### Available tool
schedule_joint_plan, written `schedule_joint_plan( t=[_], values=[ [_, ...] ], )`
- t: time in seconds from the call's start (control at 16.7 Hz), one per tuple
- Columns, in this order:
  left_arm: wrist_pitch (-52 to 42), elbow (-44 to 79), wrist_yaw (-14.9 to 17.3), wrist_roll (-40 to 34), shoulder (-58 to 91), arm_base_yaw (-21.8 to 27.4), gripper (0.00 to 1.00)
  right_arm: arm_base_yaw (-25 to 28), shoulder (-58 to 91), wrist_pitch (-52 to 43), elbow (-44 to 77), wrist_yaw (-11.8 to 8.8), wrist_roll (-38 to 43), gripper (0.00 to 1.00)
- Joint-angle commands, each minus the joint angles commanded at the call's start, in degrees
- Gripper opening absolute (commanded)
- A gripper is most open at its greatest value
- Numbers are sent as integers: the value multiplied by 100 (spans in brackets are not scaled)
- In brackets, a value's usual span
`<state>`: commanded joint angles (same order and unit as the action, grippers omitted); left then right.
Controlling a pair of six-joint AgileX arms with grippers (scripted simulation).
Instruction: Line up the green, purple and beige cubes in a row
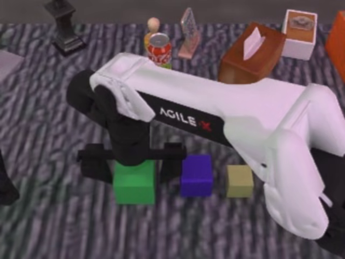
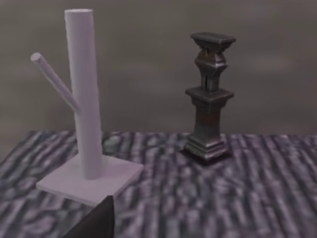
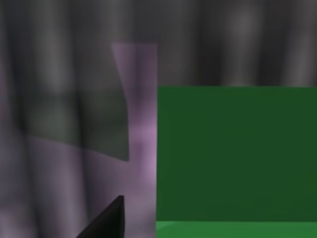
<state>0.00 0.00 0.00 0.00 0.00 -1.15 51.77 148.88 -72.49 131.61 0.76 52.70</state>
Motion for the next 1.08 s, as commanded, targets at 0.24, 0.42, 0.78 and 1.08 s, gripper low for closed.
schedule_joint_plan(
  t=[0.24, 0.42, 0.78, 1.08],
  values=[
    [0, 0, 0, 0, 0, 0, 100, 0, 0, 0, 0, 0, 0, 100],
    [0, 0, 0, 0, 0, 0, 100, -1, 33, -90, 95, 0, -2, 100],
    [0, 0, 0, 0, 0, 0, 100, 36, 324, -1319, 1676, -3, 17, 100],
    [0, 0, 0, 0, 0, 0, 100, 38, 428, -1997, 2423, 6, 0, 100]
  ],
)
